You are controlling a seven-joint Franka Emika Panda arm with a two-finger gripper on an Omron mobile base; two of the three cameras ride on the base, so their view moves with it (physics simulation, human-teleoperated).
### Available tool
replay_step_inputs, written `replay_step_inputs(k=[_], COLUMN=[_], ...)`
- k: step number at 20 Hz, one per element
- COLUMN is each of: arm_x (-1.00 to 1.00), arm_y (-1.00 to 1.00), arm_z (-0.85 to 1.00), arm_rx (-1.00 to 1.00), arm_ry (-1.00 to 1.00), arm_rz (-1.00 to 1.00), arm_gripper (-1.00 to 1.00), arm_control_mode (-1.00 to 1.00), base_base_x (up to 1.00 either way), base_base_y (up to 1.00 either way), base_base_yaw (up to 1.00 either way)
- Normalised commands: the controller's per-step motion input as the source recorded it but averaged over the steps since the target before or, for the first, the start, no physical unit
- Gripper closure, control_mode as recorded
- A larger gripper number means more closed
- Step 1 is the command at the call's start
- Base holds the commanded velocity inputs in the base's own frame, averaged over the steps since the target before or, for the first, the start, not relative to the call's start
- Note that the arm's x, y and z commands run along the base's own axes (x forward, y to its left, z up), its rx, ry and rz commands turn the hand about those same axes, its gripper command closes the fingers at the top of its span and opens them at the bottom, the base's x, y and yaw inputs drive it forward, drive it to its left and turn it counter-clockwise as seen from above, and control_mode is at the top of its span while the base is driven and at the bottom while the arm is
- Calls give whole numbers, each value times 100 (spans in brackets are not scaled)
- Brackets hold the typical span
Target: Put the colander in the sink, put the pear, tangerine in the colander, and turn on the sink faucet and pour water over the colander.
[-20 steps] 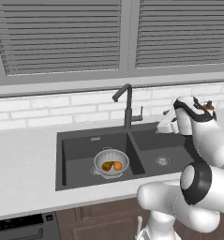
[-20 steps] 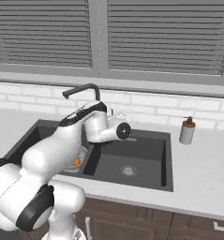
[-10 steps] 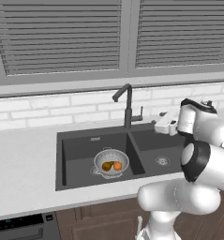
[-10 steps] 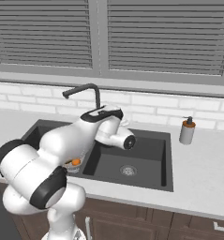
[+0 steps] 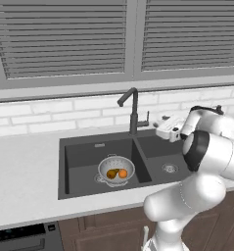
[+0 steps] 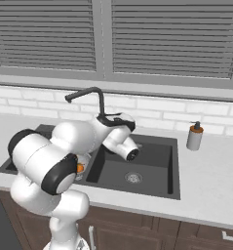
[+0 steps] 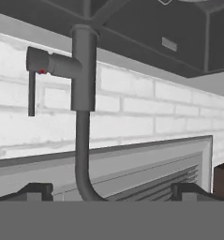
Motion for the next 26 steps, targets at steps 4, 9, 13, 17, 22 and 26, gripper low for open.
replay_step_inputs(k=[4, 9, 13, 17, 22, 26], arm_x=[32, 37, 49, 51, 45, 38], arm_y=[0, 0, 0, 0, -4, -18], arm_z=[0, 0, -12, -21, -36, -36], arm_rx=[14, 14, 5, 1, 0, 3], arm_ry=[-10, -8, 0, 0, 0, 0], arm_rz=[0, 0, 0, 0, -1, -3], arm_gripper=[-100, -100, -100, -100, -100, -100], arm_control_mode=[-100, -100, -100, -100, -100, -100], base_base_x=[0, 0, 0, 0, 0, 0], base_base_y=[0, 0, 0, 0, 0, 0], base_base_yaw=[0, 0, 0, 0, 0, 0])
